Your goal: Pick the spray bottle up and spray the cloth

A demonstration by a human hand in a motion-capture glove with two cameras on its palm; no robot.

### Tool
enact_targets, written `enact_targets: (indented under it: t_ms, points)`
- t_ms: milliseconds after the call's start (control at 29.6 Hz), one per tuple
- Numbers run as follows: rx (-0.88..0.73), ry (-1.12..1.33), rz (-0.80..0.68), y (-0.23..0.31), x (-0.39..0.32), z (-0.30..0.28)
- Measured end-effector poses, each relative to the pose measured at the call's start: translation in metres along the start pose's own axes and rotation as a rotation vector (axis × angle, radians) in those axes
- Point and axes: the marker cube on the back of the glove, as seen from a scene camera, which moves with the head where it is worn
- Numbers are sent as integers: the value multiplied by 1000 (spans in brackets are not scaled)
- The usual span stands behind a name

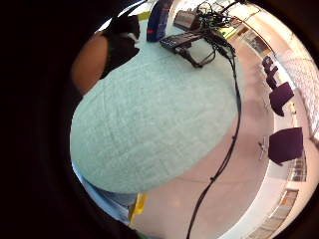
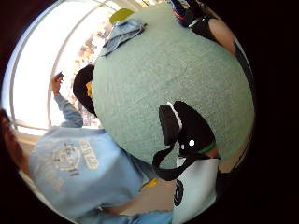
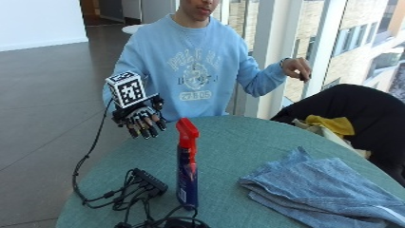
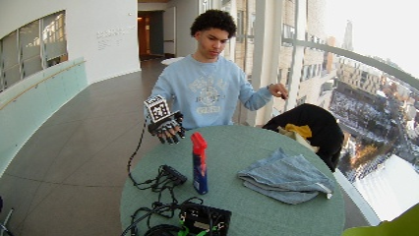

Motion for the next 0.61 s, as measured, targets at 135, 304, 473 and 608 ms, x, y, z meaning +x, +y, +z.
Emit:
enact_targets:
  t_ms: [135, 304, 473, 608]
  points:
    - [-6, -6, 19, 0, 5, 0]
    - [-3, -8, 26, -2, 9, -4]
    - [-3, -9, 21, -3, 6, -4]
    - [2, -27, 39, -4, 3, -3]
